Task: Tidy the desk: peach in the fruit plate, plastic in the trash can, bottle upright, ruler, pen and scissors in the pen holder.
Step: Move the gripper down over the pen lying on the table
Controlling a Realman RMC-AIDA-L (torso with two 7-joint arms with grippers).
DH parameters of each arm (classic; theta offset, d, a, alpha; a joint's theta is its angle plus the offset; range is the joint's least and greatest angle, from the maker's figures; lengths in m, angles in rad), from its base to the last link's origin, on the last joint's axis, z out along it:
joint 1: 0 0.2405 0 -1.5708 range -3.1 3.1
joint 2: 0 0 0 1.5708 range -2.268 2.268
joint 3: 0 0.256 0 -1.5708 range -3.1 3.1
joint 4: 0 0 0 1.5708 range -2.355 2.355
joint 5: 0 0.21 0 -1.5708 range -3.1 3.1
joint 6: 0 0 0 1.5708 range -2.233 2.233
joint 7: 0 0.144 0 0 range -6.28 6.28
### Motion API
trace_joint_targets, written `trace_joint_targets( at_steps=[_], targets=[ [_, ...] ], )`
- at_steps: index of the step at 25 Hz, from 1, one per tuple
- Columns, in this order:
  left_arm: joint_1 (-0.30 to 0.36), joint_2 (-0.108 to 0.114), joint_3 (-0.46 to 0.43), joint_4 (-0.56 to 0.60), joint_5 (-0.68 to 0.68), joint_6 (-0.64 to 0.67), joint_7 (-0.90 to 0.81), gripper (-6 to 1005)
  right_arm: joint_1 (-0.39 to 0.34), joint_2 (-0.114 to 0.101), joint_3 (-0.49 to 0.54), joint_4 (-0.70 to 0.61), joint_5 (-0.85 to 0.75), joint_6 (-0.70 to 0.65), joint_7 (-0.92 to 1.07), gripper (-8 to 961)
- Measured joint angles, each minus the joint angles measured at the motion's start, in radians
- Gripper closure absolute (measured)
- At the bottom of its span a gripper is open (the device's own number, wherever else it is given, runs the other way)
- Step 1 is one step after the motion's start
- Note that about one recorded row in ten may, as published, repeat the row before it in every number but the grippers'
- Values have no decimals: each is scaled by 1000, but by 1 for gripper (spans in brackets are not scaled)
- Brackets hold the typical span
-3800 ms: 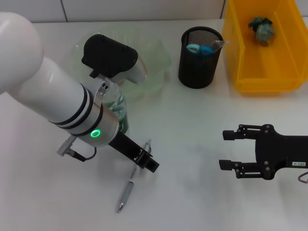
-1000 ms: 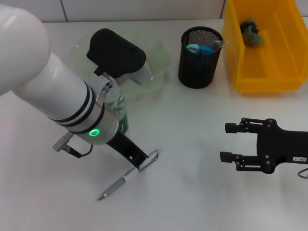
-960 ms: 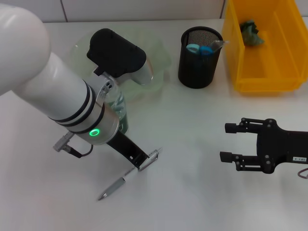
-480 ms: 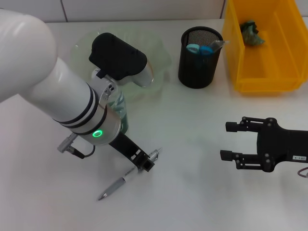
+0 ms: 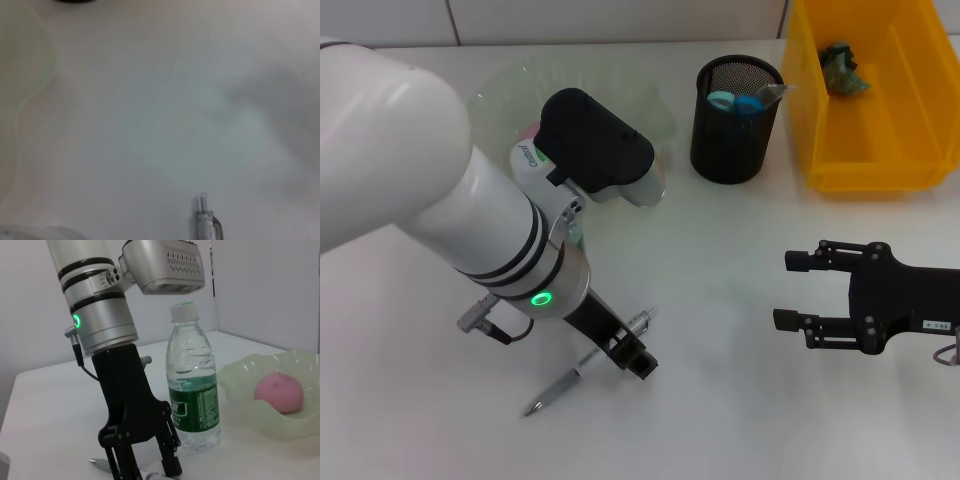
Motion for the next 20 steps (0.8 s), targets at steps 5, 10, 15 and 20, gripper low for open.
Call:
trace_joint_targets(
  at_steps=[5,10,15,20],
  targets=[
    [0,0,2,-3,2,-5,0,340,-4,0,0,0,0,0,0,219],
    [2,0,35,4,12,-7,3,448,-7,1,0,0,0,0,0,219],
    [8,0,42,23,11,-5,5,665,-8,2,0,0,0,0,0,219],
    [11,0,56,29,33,-11,7,837,-9,2,0,0,0,0,0,219]
  ],
)
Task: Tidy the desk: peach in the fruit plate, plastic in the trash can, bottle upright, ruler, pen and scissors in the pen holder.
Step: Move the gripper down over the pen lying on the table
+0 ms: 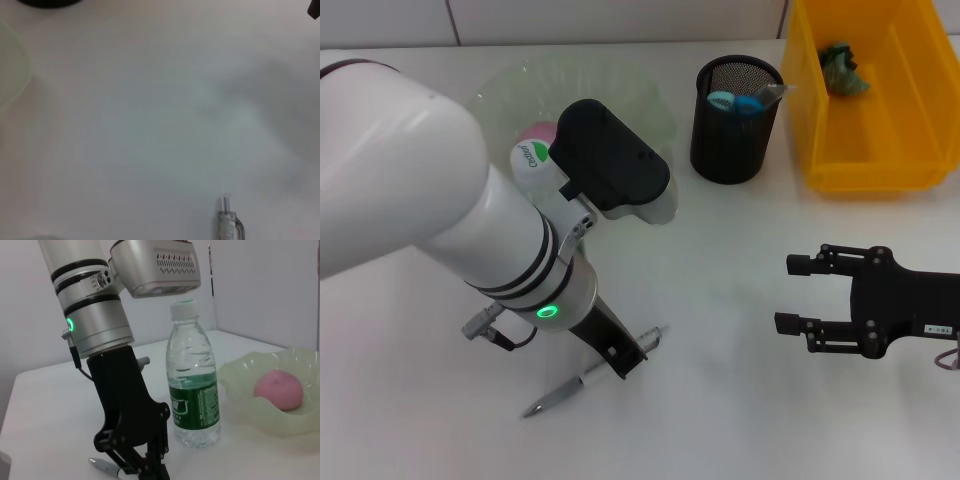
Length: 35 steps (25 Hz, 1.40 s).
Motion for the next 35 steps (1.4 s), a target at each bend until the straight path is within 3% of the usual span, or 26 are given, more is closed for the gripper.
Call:
trace_joint_targets(
  at_steps=[6,8,11,14,15,16,20,22,26,29,30,34,35],
  targets=[
    [19,1,3,57,32,-4,-3,881,-6,0,36,0,0,-3,-3,219],
    [49,5,-17,139,28,-32,8,888,-16,0,115,1,7,-11,-20,219],
    [62,6,-30,171,22,-46,20,889,-25,1,159,3,31,-12,-27,219],
    [99,7,-110,250,-97,-120,124,923,-36,2,179,9,80,-13,-29,219],
    [98,7,-168,240,-208,-147,200,941,-38,3,179,10,91,-13,-29,220],
    [98,7,-168,240,-208,-147,200,958,-38,4,179,13,97,-14,-29,220],
    [73,10,-315,140,-483,-138,386,993,-37,9,177,25,101,-21,-29,220],
    [71,11,-325,128,-494,-134,396,995,-38,11,176,28,101,-21,-29,220],
    [53,14,-330,100,-429,-62,391,998,-48,12,180,29,102,-17,-25,220],
    [3,12,-315,95,-290,17,328,996,-55,9,190,29,104,-15,-23,220],
    [-27,7,-281,93,-169,46,257,994,-59,8,195,29,104,-15,-23,220],
    [-40,3,-211,93,-21,46,179,983,-59,7,195,29,104,-13,-23,220],
    [-40,2,-175,93,21,36,154,933,-58,7,195,29,104,-9,-23,220]
  ],
)
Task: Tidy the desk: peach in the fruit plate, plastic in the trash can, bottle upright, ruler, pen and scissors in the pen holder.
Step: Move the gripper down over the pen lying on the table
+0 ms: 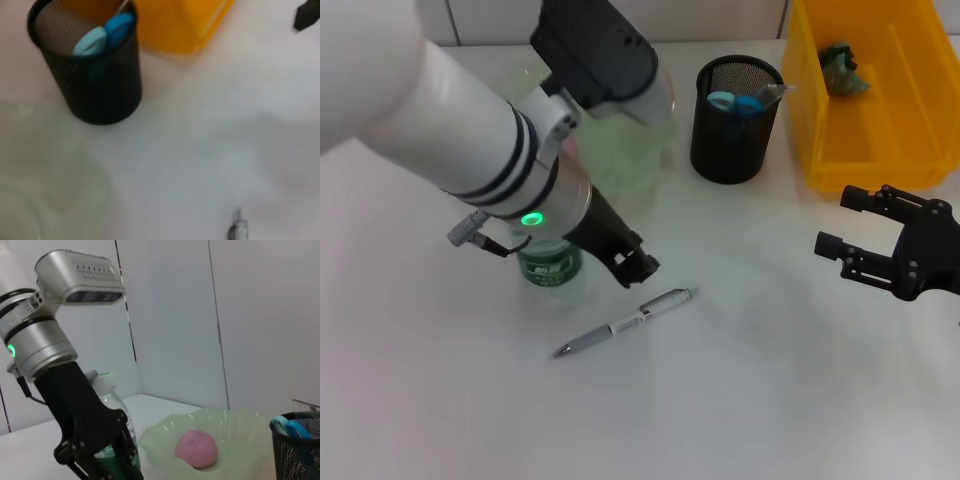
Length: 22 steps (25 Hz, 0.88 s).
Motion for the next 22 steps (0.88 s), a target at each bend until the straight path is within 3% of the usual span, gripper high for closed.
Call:
trace_joint_targets(
  at_steps=[12,22],
  targets=[
    [4,0,71,-61,-11,-43,-26,351,13,4,-8,1,0,21,5,220],
    [-4,0,130,-130,-17,-121,-31,344,14,5,-9,2,-2,24,6,220]
  ],
)
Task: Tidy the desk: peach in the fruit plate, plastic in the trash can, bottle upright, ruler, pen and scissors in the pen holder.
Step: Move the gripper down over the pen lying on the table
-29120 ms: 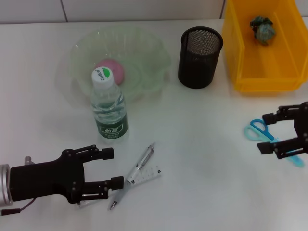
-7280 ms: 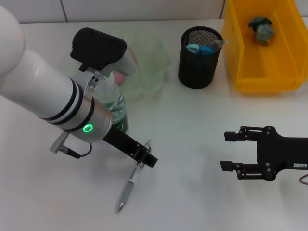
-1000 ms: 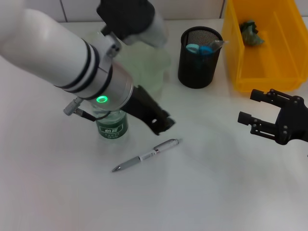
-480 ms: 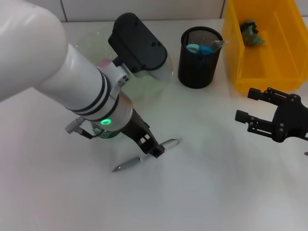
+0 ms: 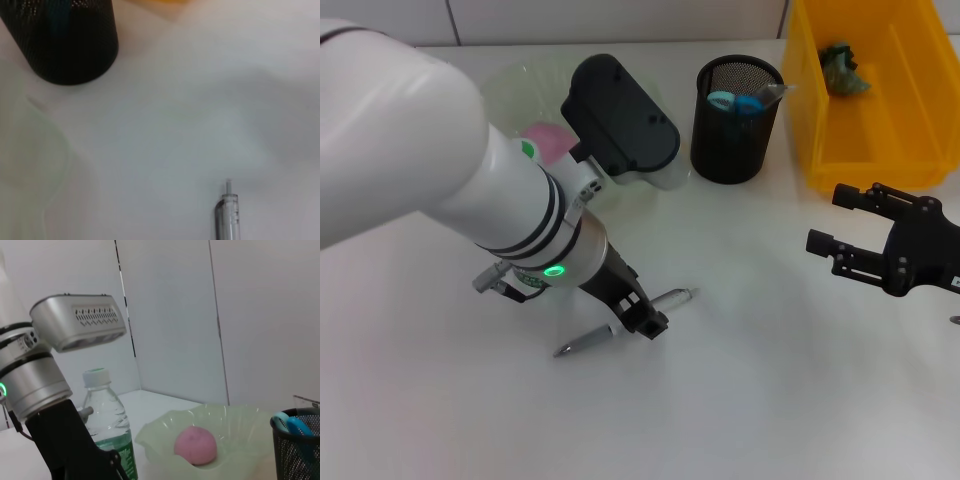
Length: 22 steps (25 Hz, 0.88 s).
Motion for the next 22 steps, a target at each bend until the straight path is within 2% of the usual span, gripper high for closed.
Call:
trace_joint_targets(
  at_steps=[8,15,22],
  targets=[
    [-6,0,30,-12,1,-27,1,353,0,0,0,0,-1,0,0,220],
    [-6,0,58,-10,2,-38,0,570,2,0,0,0,0,9,1,220],
    [-2,0,72,-14,4,-53,-1,629,4,0,-1,2,0,10,1,220]
  ],
)
